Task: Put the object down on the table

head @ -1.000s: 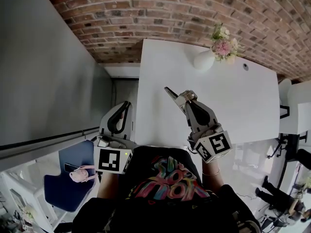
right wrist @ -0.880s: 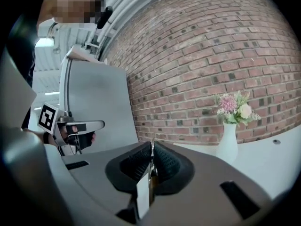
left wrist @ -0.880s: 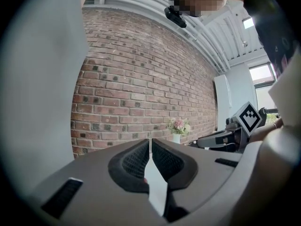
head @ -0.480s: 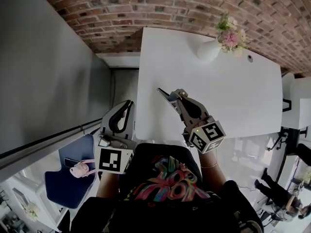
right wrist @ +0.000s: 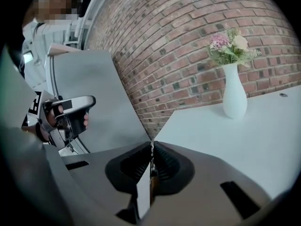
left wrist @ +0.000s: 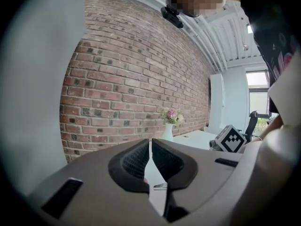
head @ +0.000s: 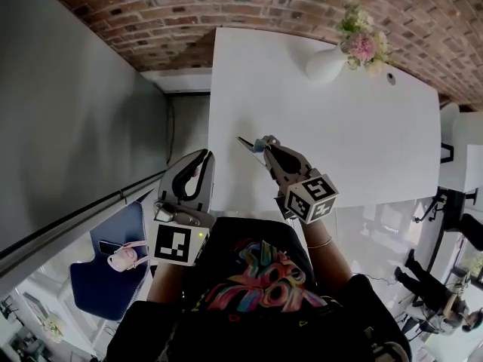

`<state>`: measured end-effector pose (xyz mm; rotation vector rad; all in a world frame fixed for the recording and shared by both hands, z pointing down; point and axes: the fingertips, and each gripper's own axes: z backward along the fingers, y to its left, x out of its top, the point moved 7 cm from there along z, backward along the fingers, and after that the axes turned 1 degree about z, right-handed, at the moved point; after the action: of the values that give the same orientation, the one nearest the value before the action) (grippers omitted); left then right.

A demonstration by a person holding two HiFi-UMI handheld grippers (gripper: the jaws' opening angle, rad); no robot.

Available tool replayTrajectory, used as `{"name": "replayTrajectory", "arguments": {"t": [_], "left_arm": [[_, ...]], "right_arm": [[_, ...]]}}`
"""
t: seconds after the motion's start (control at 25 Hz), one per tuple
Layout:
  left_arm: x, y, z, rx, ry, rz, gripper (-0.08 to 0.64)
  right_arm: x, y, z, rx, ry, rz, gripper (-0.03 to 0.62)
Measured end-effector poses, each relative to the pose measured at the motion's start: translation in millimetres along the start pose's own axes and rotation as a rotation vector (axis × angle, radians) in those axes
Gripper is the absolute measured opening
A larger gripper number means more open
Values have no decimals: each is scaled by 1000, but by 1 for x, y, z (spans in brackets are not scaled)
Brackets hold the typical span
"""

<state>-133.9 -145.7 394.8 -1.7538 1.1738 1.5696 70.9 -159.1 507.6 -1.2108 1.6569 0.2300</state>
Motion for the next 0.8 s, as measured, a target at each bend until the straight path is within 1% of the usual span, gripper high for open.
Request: {"name": "replayTrajectory", "arguments": {"t": [0.12,0.4,0.68,0.8], "left_arm": [[-3,0,-4,1,3,7,37],[-14,-3,-10,11,18,2,37],[-23,-5,-12,16,28,5,37],[-26,-5,-10,25,33,8,37]], "right_arm": [[-9,-6,-5,10,8,-24,37],[-28,-20,-12,53,-26,-103,38],[-44,-25,-18,76,-25,-137,38],[-51,-27,-21,76,-8,-145,35]]}}
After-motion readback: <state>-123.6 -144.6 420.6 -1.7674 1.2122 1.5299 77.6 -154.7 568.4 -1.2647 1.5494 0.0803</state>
